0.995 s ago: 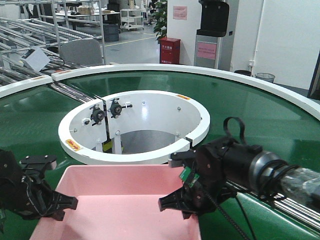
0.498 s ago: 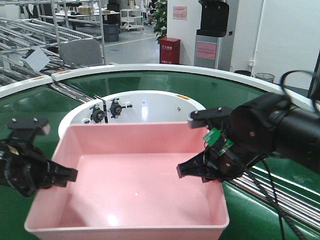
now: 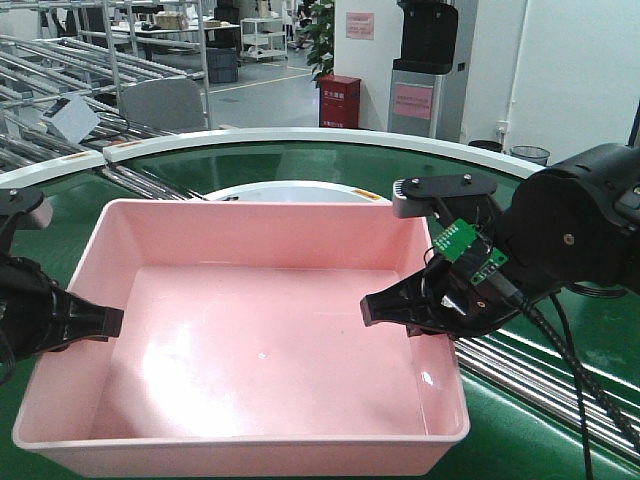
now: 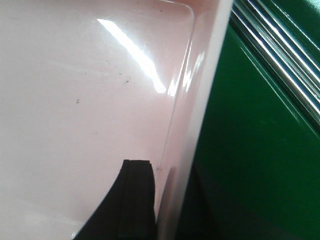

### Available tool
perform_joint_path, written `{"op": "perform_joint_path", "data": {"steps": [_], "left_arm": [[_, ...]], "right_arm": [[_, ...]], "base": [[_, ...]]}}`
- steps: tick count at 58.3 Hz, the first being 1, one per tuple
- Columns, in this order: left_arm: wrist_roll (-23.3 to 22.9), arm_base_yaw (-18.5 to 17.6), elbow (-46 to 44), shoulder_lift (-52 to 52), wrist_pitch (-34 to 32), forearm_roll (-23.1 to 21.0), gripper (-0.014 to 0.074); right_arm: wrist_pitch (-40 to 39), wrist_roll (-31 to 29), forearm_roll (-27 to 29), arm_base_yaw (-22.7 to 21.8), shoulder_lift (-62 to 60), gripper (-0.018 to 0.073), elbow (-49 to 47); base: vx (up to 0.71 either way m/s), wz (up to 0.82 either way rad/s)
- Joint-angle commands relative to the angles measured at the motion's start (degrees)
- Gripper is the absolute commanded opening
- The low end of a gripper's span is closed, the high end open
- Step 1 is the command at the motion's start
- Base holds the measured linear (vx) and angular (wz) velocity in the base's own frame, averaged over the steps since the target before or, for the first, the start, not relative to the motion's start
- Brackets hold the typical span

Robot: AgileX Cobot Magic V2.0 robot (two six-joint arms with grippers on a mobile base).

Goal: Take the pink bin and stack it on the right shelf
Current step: 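Close both grippers on the bin walls and lift the bin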

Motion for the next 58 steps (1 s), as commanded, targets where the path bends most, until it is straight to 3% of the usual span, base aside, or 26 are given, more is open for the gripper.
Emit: {"op": "perform_joint_path", "data": {"steps": [1, 58], "left_arm": [[1.10, -0.44, -1.87, -2.59, -4.80, -1.83, -0.0001], [1.10, -0.44, -1.87, -2.54, -4.69, -1.83, -0.0001]], "right_arm": [[-2.77, -1.40, -2.80, -0.17, -2.34, -0.0008, -2.02], [-2.69, -1.48, -2.93, -0.17, -2.34, -0.0008, -2.02]], "base": [[0.00, 0.00], [-0.01, 0.00]]}}
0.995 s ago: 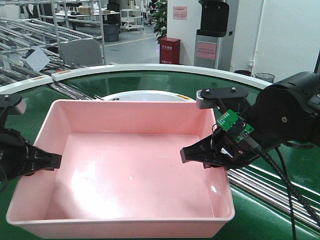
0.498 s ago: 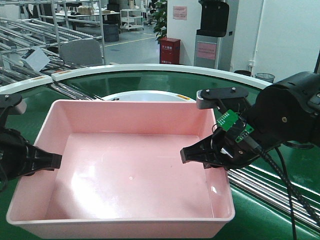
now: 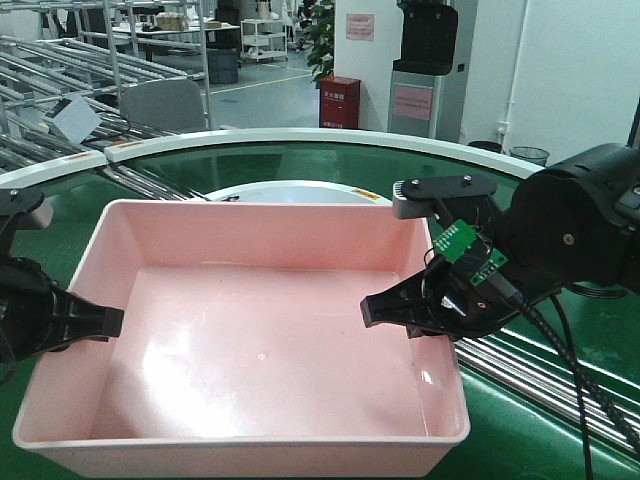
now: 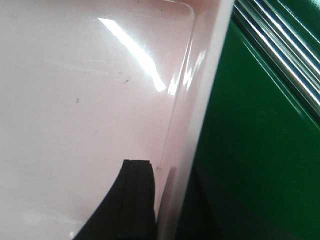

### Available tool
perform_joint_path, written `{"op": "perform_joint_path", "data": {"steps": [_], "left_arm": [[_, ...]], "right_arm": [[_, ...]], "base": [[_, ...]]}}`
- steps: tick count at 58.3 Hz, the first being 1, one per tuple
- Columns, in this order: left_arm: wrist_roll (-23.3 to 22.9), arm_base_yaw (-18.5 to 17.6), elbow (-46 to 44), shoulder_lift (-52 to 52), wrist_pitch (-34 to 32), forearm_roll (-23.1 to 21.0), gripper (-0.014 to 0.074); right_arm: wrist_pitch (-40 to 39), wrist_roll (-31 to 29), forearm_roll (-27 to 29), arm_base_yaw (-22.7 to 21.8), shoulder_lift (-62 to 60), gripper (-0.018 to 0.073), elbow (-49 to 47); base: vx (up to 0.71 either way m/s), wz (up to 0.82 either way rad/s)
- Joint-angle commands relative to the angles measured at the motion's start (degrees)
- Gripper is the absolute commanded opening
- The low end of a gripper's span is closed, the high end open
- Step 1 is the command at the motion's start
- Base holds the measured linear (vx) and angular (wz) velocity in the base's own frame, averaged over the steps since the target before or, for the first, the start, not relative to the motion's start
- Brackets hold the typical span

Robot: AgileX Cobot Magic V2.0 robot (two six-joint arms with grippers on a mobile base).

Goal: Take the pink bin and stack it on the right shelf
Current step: 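Close both grippers on the bin walls and lift the bin, then hold the pink bin with both grippers while the base drives to the table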

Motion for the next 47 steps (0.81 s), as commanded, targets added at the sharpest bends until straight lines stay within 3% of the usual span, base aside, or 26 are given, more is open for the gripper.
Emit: {"op": "perform_joint_path", "data": {"steps": [1, 23, 47], "left_arm": [[1.10, -0.43, -1.87, -2.54, -4.64, -1.79, -0.0001], [1.10, -0.43, -1.87, -2.54, -4.58, -1.79, -0.0001], [1.10, -0.43, -1.87, -2.54, -4.46, -1.79, -0.0001]], "right_arm": [[-3.00, -1.48, -2.93, -0.17, -2.34, -0.0008, -2.02], [-2.86, -1.48, -3.07, -0.17, -2.34, -0.0008, -2.02], [-2.67, -1.48, -3.07, -0.17, -2.34, -0.0008, -2.02]], "base": [[-0.09, -0.02], [-0.17, -0.14], [-0.23, -0.52]]}}
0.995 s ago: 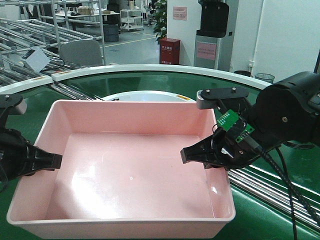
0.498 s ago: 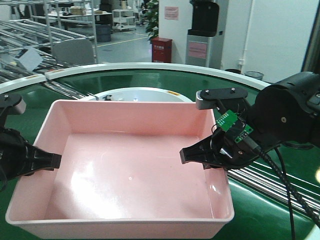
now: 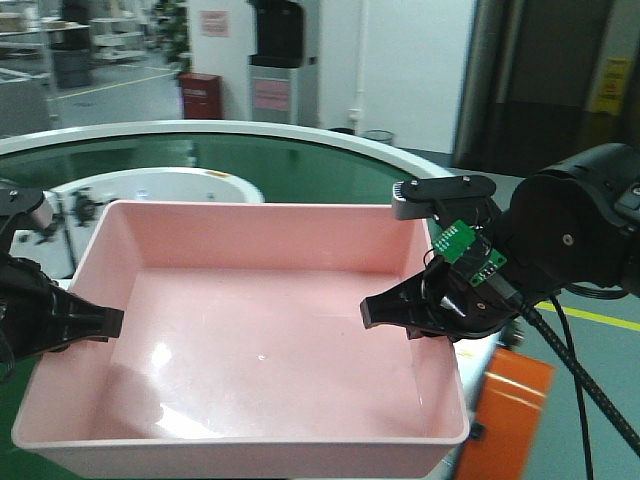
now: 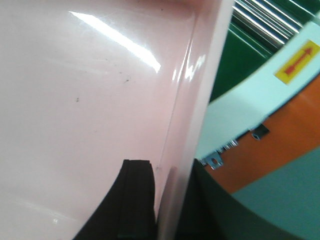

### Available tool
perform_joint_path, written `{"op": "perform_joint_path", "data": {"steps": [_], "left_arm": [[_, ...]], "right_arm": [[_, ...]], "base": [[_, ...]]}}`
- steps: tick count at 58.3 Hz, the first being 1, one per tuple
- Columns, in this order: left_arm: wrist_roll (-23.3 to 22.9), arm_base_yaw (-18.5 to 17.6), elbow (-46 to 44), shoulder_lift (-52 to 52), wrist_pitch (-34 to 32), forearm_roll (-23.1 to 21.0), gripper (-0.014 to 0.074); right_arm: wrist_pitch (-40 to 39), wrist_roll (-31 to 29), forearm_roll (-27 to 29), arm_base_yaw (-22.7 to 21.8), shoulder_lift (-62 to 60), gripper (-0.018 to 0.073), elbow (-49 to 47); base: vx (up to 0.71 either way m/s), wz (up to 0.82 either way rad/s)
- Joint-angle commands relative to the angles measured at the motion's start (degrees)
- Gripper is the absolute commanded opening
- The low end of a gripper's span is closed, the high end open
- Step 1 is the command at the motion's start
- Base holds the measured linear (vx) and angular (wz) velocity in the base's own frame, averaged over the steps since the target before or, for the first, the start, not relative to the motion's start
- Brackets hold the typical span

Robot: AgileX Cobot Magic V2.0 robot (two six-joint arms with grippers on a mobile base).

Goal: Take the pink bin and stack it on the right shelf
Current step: 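Hold the pink bin with both grippers while the base drives to the table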

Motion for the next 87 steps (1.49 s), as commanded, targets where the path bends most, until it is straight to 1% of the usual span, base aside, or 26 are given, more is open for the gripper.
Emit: {"op": "perform_joint_path", "data": {"steps": [1, 50, 87], "left_arm": [[1.10, -0.43, -1.87, -2.54, -4.52, -1.85, -0.0001], [1.10, -0.43, -1.87, -2.54, -4.52, -1.85, -0.0001], [1.10, -0.43, -1.87, -2.54, -4.43, -1.85, -0.0001]], "right_arm": [[-2.84, -1.48, -3.10, -0.35, -2.34, -0.0008, -2.02], [-2.84, -1.48, -3.10, -0.35, -2.34, -0.0008, -2.02], [-2.79, -1.48, -3.10, -0.35, -2.34, -0.0008, -2.02]], "base": [[-0.23, -0.58], [-0.16, -0.55], [0.02, -0.53]]}}
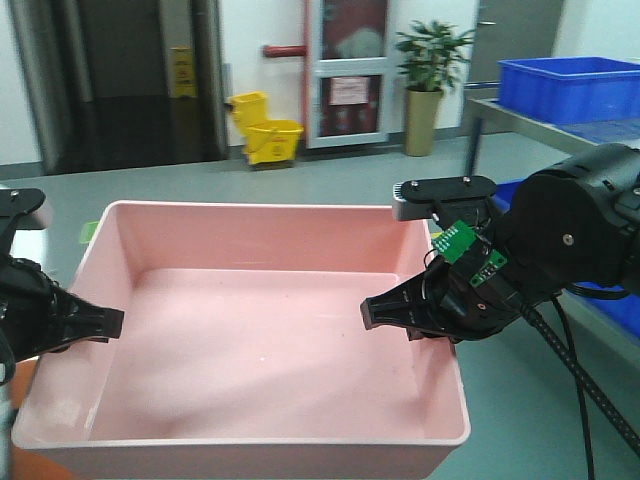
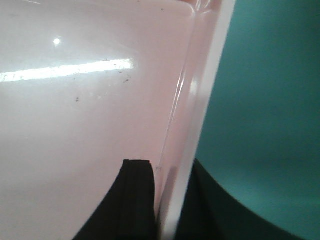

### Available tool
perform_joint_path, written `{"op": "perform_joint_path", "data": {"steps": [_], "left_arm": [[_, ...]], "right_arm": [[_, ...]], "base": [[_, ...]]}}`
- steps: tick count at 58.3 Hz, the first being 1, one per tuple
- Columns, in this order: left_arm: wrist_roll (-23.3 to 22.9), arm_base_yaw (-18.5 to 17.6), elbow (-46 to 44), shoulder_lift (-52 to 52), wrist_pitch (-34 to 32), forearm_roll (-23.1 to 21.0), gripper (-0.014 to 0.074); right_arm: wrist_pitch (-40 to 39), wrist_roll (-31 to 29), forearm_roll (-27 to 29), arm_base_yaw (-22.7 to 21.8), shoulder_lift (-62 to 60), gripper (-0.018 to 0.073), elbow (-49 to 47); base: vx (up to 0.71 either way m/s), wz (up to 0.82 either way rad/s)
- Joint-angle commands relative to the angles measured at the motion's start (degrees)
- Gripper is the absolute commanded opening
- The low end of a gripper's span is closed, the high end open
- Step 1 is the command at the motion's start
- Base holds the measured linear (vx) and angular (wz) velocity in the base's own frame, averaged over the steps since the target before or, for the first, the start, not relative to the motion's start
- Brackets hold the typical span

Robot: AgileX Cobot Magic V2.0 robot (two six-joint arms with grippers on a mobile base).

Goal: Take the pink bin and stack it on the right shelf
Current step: 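Hold the pink bin with both grippers while the base drives to the table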

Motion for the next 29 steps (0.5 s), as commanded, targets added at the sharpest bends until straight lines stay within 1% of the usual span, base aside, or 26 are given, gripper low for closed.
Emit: {"op": "perform_joint_path", "data": {"steps": [1, 16, 29], "left_arm": [[1.10, -0.43, -1.87, -2.54, -4.53, -1.85, -0.0001], [1.10, -0.43, -1.87, -2.54, -4.53, -1.85, -0.0001], [1.10, -0.43, -1.87, -2.54, -4.53, -1.85, -0.0001]], "right_arm": [[-3.16, -1.48, -3.07, -0.35, -2.34, -0.0008, -2.02], [-3.16, -1.48, -3.07, -0.35, -2.34, -0.0008, -2.02], [-3.16, -1.48, -3.07, -0.35, -2.34, -0.0008, -2.02]], "base": [[0.17, -0.63], [0.21, -0.56], [0.26, -0.37]]}}
